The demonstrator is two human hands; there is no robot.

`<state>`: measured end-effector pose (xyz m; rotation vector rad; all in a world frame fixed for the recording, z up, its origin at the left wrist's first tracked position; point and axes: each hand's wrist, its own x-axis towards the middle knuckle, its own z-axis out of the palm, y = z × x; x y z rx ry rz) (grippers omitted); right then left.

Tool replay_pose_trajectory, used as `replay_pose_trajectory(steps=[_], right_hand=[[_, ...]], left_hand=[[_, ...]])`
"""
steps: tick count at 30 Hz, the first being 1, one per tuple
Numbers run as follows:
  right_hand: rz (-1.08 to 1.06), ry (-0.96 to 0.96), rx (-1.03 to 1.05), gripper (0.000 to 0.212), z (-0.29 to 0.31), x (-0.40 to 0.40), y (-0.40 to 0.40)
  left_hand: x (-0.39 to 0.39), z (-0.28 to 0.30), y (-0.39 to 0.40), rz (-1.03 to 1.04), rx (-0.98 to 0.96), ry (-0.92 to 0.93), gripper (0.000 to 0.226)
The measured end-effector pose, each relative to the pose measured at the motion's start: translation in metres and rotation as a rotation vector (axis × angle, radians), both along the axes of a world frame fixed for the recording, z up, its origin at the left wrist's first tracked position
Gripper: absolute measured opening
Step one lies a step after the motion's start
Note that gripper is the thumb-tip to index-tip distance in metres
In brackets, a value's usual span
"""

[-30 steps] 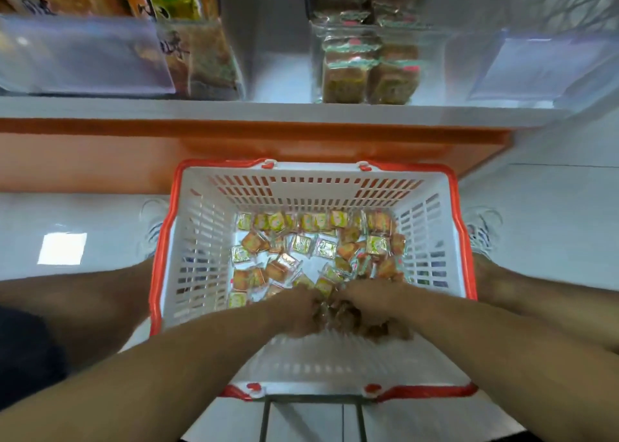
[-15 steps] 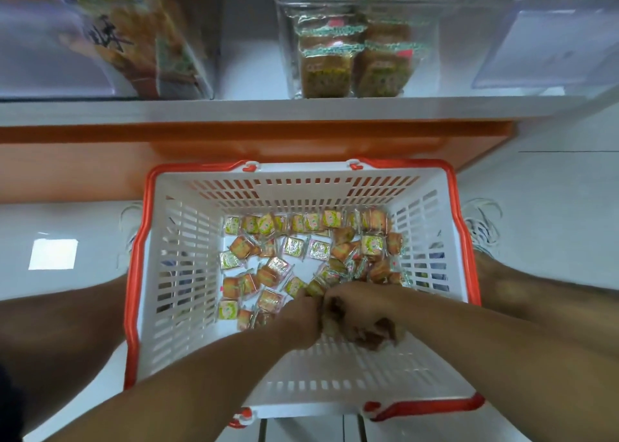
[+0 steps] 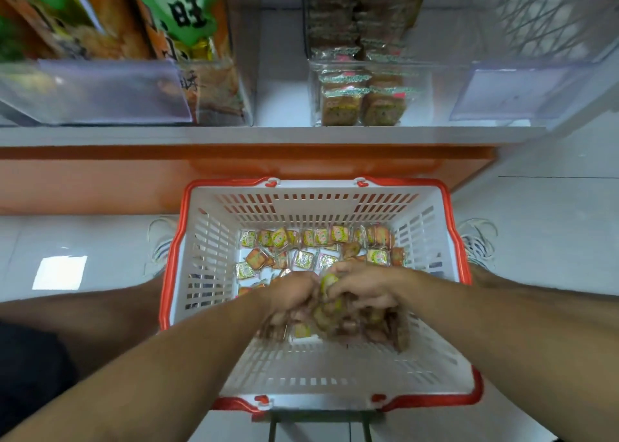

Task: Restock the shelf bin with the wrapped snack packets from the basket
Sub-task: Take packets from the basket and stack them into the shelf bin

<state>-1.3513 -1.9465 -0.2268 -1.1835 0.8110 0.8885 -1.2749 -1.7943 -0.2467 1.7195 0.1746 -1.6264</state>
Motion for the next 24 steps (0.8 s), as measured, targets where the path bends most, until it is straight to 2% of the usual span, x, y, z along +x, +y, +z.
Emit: replay_pose_trajectory(steps=[2,4,8,11,16,20,24], right_hand=[[-0.161,-0.028,0.053,0.037,0.026,0.011,-0.005],[-0.276,-0.078,0.101,0.045,0.058,0.018,-0.006],[-0.36,-0.204,0.082,0.032,0.122,0.023,-0.008],[-0.326,-0.314,0.052,0.031,0.179,0.023,-0.01],[-0.151,-0.448,0.041,0.037,0.274,0.02,-0.02],[-0.083,-0.625,0.033,0.059,0.324,0.024,-0.031],[-0.197,-0.784,-0.048,0.077,0.339,0.039,-0.036]], left_hand=[[0.012,0.019,-0.005,0.138,-0.039,-0.003,0.023],[0.023,0.041,-0.009,0.236,-0.098,0.086,0.021],[0.045,0.093,-0.025,0.209,-0.229,0.208,0.042],[0.055,0.152,-0.033,0.083,-0.319,0.249,0.058],[0.062,0.247,-0.024,-0.04,-0.377,0.152,0.039],[0.069,0.294,-0.01,0.052,-0.397,0.096,0.032],[0.077,0.308,-0.012,0.345,-0.429,0.15,0.039]])
